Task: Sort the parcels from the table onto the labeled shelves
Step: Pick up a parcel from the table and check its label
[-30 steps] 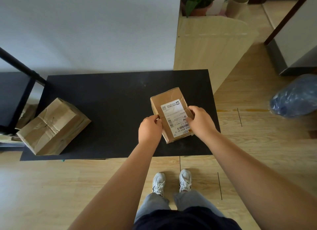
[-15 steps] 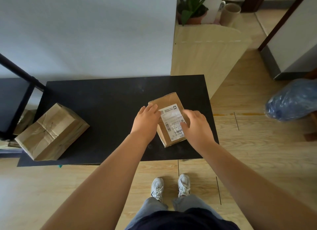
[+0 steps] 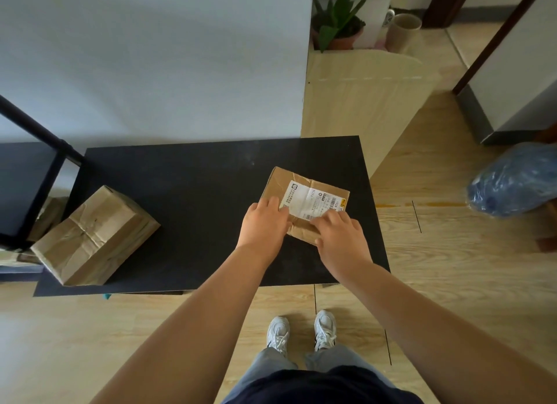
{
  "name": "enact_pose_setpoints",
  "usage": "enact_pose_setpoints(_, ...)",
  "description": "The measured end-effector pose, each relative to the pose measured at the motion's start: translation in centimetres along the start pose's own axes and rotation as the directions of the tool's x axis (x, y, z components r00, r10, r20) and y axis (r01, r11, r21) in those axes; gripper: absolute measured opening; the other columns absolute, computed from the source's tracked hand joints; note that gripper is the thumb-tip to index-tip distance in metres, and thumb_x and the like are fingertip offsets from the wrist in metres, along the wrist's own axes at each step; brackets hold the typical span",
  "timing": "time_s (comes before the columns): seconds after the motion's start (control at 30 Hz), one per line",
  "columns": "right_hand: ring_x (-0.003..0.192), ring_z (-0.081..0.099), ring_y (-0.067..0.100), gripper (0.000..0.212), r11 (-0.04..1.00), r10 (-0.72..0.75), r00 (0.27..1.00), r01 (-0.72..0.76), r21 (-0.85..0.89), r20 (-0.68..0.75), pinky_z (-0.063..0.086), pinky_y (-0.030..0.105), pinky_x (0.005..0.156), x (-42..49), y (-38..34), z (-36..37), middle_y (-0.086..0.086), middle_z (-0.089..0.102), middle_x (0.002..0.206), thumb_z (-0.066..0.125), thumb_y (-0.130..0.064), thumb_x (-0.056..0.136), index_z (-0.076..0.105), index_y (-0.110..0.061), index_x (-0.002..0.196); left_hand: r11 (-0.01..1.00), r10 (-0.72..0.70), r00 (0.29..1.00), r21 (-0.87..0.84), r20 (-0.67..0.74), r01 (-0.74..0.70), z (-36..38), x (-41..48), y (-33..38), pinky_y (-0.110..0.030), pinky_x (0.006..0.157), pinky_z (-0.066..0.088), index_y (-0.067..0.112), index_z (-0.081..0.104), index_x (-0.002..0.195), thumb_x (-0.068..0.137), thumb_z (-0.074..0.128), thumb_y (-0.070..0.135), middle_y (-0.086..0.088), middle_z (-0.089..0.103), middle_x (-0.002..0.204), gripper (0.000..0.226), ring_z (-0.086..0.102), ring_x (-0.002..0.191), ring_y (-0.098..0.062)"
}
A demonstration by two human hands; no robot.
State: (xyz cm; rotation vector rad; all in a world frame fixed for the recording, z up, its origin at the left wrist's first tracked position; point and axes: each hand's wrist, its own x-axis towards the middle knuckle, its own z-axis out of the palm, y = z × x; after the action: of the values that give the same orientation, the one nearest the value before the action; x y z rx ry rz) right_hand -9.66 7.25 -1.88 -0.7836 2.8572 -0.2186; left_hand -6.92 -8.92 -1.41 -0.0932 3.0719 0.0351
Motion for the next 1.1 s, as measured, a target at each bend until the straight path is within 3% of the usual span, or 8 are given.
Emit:
enact_pose_setpoints(0.1,0.126,0.047,0.023,0.046,1.0,0.01,1.0,-0.01,-0.011,0.007,0.038,0.037,0.105,0.5,0.4,-0.4,0.003,0.055,0.132,0.065,-0.014,0.089,0.058,-0.024,0.133,1.0,0.024,1.0,0.013,-0.007,-0.024,0.3,-0.5,0.3,-0.031,0.082,0.048,0.019,0.071,0.108,0.097,0.057,0.027,-0.001,0.063,0.106,0.019,0.06,0.096,-0.019)
enact_pose_setpoints(0.23,0.122,0.048,0.021,0.043,1.0,-0.021,0.999,0.021,0.002,0.035,0.038,0.033,0.104,0.9,1.4,-0.9,0.001,0.056,0.128,0.065,-0.006,0.086,0.062,-0.022,0.125,0.981,-0.067,0.998,-0.181,-0.001,0.065,0.0,-0.2,0.7,-0.032,0.084,0.045,0.014,0.071,0.104,0.102,0.043,0.028,-0.003,0.064,0.106,0.032,0.06,0.095,-0.02)
enact_pose_setpoints(0.33,0.124,0.045,0.021,0.042,0.999,-0.039,0.997,0.041,-0.024,0.062,0.038,0.033,0.105,1.1,2.0,-1.3,0.002,0.052,0.133,0.064,-0.005,0.087,0.059,-0.021,0.126,0.975,-0.099,0.995,-0.2,0.0,0.097,-0.5,1.2,0.2,-0.033,0.095,0.044,0.015,0.065,0.119,0.097,0.054,0.022,-0.004,0.059,0.122,0.026,0.056,0.112,-0.023)
enact_pose_setpoints(0.47,0.128,0.044,0.019,0.045,0.997,-0.048,0.994,0.053,-0.047,0.099,0.039,0.032,0.108,1.4,2.8,-1.5,0.001,0.05,0.137,0.064,-0.006,0.088,0.056,-0.022,0.129,0.989,-0.078,0.991,-0.12,0.108,0.091,-0.2,2.4,-0.6,-0.042,0.117,0.026,0.025,0.045,0.146,0.093,0.062,0.017,-0.005,0.037,0.155,0.056,0.033,0.143,-0.029)
enact_pose_setpoints(0.7,0.129,0.047,0.021,0.04,0.986,0.081,0.997,-0.077,0.146,-0.021,0.041,0.036,0.107,1.3,3.1,-0.8,0.003,0.053,0.136,0.061,-0.01,0.092,0.059,-0.015,0.132,0.991,-0.112,0.989,-0.067,0.094,0.118,0.6,1.1,0.5,-0.036,0.104,0.041,0.028,0.046,0.143,0.093,0.063,0.026,-0.004,0.046,0.139,0.053,0.047,0.122,-0.025)
enact_pose_setpoints(0.87,0.113,0.055,0.021,0.036,0.935,0.264,0.957,-0.223,0.276,-0.123,0.05,0.034,0.092,0.3,2.6,0.0,0.005,0.057,0.122,0.062,-0.027,0.093,0.055,-0.013,0.125,0.984,-0.167,0.983,-0.052,0.08,0.171,0.8,0.1,1.5,-0.036,0.099,0.043,0.025,0.054,0.134,0.093,0.062,0.03,-0.005,0.051,0.129,0.043,0.051,0.113,-0.023)
enact_pose_setpoints(0.97,0.104,0.062,0.019,0.049,0.877,0.35,0.936,-0.338,0.341,0.028,0.053,0.037,0.087,0.1,2.2,0.5,0.002,0.062,0.115,0.061,-0.047,0.09,0.052,-0.015,0.126,0.969,-0.222,0.972,-0.088,0.079,0.229,0.9,-0.6,2.1,-0.035,0.095,0.045,0.023,0.058,0.127,0.096,0.057,0.033,-0.005,0.052,0.124,0.033,0.053,0.108,-0.021)
enact_pose_setpoints(1.1,0.103,0.067,0.018,0.054,0.888,0.278,0.945,-0.322,0.33,0.175,0.056,0.038,0.085,0.0,1.6,0.9,0.001,0.068,0.117,0.059,-0.049,0.092,0.049,-0.015,0.133,0.915,-0.335,0.941,-0.219,0.056,0.339,1.3,-2.0,3.1,-0.033,0.087,0.052,0.021,0.062,0.12,0.099,0.051,0.031,-0.004,0.054,0.116,0.026,0.055,0.099,-0.02)
